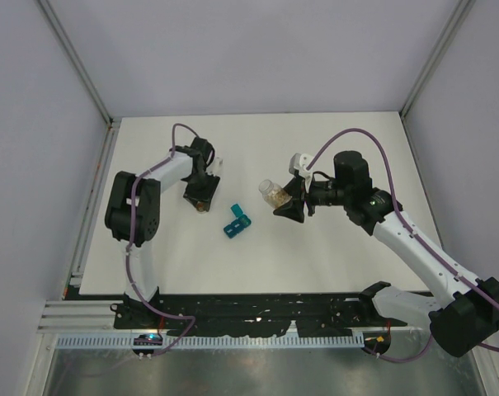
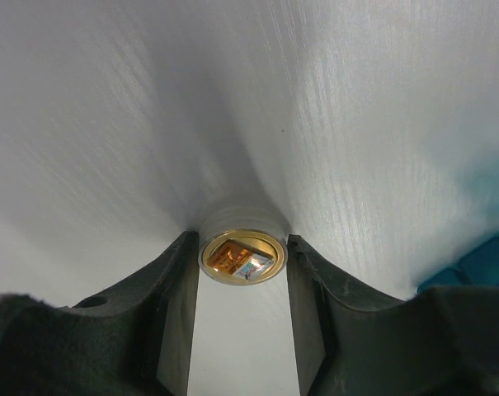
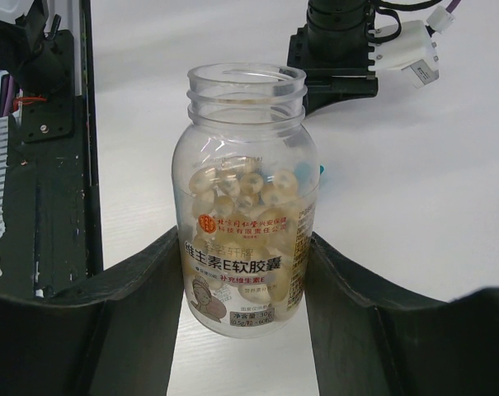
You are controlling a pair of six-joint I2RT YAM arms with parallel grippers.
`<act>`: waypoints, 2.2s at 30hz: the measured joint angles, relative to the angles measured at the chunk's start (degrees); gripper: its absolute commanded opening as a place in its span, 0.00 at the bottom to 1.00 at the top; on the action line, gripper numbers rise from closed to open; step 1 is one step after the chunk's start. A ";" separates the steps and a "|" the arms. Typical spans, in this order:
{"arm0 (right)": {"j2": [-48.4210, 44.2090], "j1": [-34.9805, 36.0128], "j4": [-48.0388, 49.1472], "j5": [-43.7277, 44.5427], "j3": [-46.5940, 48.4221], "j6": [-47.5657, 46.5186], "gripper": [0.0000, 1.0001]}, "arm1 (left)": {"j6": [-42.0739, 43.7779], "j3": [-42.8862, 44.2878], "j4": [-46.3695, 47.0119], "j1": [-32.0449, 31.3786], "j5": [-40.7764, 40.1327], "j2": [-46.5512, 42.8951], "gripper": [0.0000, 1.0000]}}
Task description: Sort the pills into containers
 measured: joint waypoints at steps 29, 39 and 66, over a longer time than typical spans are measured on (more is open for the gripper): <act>9.77 4.15 -4.13 3.72 1.05 -4.28 0.06 | 12.24 -7.04 -0.20 -0.59 36.85 -29.92 0.00; 13.75 9.18 -7.89 4.70 4.04 -8.22 0.05 | 14.01 -7.02 -1.84 -2.25 50.84 -32.89 0.00; 15.52 12.17 -11.78 6.08 6.47 -10.05 0.05 | 13.70 -6.80 -1.16 -8.31 50.23 -33.03 0.00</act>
